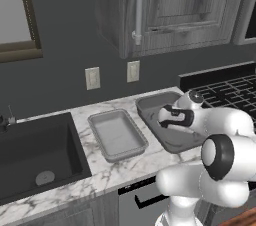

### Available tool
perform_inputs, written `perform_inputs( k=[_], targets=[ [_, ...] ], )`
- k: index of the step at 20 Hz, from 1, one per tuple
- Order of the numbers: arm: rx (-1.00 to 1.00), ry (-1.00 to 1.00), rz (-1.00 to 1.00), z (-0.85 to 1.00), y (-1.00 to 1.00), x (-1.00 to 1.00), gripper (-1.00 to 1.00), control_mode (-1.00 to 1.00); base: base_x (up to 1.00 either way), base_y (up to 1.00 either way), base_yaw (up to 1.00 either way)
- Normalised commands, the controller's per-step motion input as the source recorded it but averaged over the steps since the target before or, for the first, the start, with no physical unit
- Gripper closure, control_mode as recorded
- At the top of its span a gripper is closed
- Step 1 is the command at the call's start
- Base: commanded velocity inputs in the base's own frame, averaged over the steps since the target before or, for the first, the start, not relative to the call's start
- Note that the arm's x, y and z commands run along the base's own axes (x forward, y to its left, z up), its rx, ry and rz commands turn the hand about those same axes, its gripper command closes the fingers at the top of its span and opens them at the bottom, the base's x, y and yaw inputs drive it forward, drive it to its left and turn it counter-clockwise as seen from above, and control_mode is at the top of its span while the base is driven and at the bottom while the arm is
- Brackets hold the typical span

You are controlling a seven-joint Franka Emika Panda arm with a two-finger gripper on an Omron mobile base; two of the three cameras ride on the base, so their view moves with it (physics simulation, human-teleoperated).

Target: Place one sweet potato and one steak in each tupperware on the nearby counter, to pack two identical lunches.

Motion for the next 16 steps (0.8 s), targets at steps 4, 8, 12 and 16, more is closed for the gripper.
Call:
perform_inputs(
  k=[4, 8, 12, 16],
  targets=[
    [0.00, 0.00, 0.00, -0.11, 0.01, 0.03, -1.00, -1.00, 0.00, 0.00, 0.00],
    [0.00, 0.00, 0.00, 0.00, 0.00, 0.00, -1.00, -1.00, 0.00, 0.00, 0.00],
    [0.00, 0.00, -0.02, 0.41, -0.21, -0.15, -1.00, -1.00, 0.00, 0.00, 0.00],
    [0.00, 0.00, -0.06, 0.78, -0.42, -0.48, -1.00, -1.00, 0.00, 0.00, 0.00]
  ],
)
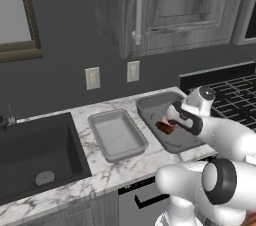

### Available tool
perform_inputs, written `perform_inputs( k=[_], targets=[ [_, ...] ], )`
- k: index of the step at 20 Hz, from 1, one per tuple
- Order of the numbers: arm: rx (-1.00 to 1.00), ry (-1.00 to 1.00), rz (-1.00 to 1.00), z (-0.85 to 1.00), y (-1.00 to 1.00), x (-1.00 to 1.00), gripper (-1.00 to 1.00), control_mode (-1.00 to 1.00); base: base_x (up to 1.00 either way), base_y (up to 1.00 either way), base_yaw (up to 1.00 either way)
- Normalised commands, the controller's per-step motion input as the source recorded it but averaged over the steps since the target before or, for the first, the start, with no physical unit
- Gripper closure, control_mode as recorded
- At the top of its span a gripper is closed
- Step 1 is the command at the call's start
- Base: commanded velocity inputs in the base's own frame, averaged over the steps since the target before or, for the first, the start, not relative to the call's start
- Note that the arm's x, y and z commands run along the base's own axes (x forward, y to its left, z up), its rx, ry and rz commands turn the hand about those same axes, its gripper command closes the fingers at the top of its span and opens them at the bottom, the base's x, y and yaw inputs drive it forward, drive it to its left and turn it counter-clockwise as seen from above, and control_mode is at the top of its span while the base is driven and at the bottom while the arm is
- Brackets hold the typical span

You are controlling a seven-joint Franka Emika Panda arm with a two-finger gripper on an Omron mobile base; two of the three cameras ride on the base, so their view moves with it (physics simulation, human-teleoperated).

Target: Place one sweet potato and one steak in each tupperware on the nearby counter, to pack two identical lunches.

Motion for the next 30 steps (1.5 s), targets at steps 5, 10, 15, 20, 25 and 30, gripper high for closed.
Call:
perform_inputs(
  k=[5, 10, 15, 20, 25, 30],
  targets=[
    [0.00, 0.00, -0.04, 0.81, -0.38, -0.75, -1.00, -1.00, 0.00, 0.00, 0.00],
    [0.00, 0.00, -0.01, 0.83, -0.18, -1.00, -1.00, -1.00, 0.00, 0.00, 0.00],
    [0.01, -0.01, 0.00, 0.86, 0.00, -0.95, -1.00, -1.00, 0.00, 0.00, 0.00],
    [0.14, -0.07, 0.00, 1.00, 0.03, -0.69, -1.00, -1.00, 0.00, 0.00, 0.00],
    [0.08, -0.06, 0.00, 0.56, 0.33, -0.32, -1.00, -1.00, 0.00, 0.00, 0.00],
    [0.00, 0.06, 0.00, 0.26, 0.35, -0.31, -1.00, -1.00, 0.00, 0.00, 0.00]
  ],
)
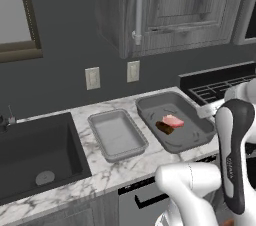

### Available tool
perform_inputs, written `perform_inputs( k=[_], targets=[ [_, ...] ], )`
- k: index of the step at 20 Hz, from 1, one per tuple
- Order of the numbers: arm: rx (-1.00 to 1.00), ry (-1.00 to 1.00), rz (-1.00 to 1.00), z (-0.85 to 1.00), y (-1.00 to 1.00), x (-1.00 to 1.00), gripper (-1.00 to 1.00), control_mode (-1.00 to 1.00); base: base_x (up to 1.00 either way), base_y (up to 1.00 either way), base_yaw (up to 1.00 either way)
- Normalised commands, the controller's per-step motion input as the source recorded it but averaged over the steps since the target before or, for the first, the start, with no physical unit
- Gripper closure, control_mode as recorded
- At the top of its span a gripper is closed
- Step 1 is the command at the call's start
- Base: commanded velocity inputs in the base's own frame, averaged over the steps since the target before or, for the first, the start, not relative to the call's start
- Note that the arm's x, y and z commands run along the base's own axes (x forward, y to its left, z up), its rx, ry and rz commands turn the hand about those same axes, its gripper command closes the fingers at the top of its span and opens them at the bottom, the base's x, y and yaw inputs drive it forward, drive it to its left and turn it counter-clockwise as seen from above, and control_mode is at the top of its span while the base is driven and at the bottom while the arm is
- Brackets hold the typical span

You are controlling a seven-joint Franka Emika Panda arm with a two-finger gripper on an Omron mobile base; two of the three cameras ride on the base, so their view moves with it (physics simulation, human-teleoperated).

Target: Place one sweet potato and one steak in each tupperware on the nearby counter, to pack two identical lunches.

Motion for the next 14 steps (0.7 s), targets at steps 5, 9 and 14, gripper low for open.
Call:
perform_inputs(
  k=[5, 9, 14],
  targets=[
    [0.00, 0.08, 0.00, 0.44, 0.04, -0.49, -1.00, -1.00, 0.00, 0.00, 0.00],
    [0.00, 0.00, 0.00, 0.00, 0.00, 0.00, -1.00, 1.00, -0.97, -0.13, 0.00],
    [0.00, 0.00, 0.00, 0.00, 0.00, 0.00, -1.00, 1.00, -1.00, -0.25, 0.00]
  ],
)
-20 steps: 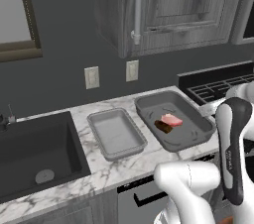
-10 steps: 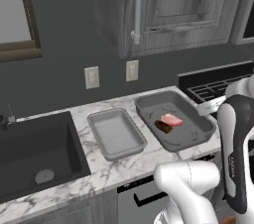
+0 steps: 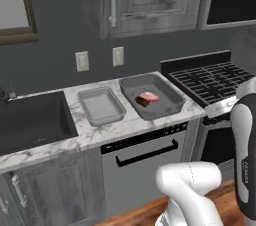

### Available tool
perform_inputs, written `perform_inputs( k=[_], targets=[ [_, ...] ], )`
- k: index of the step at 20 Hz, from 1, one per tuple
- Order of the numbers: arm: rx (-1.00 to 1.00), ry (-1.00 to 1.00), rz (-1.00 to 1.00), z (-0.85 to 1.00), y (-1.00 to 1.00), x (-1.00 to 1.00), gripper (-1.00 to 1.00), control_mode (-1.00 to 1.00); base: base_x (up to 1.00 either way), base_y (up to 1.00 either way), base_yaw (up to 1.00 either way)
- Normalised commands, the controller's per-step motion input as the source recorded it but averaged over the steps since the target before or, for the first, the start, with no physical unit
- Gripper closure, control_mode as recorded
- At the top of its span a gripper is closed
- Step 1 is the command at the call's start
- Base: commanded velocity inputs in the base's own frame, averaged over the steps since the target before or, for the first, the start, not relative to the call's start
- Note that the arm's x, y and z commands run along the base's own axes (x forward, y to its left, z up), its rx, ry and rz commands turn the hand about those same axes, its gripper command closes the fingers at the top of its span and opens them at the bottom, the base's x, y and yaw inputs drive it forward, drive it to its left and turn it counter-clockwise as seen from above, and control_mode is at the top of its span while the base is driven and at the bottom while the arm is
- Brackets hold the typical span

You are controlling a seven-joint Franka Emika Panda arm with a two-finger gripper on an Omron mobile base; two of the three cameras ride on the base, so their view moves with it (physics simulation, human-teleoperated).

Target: Place one sweet potato and one steak in each tupperware on the nearby counter, to pack two identical lunches.

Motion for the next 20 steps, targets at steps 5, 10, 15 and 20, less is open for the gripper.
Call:
perform_inputs(
  k=[5, 10, 15, 20],
  targets=[
    [0.00, 0.00, 0.00, 0.00, 0.00, 0.00, -1.00, 1.00, -0.65, -0.76, 0.07],
    [0.00, 0.00, 0.00, 0.00, 0.00, 0.00, -1.00, 1.00, 0.00, -1.00, 0.20],
    [0.00, 0.00, 0.00, 0.00, 0.00, 0.00, -1.00, 1.00, 0.02, -0.97, 0.26],
    [0.00, 0.00, 0.00, 0.00, 0.00, 0.00, -1.00, 1.00, -0.17, -0.65, 0.30]
  ],
)
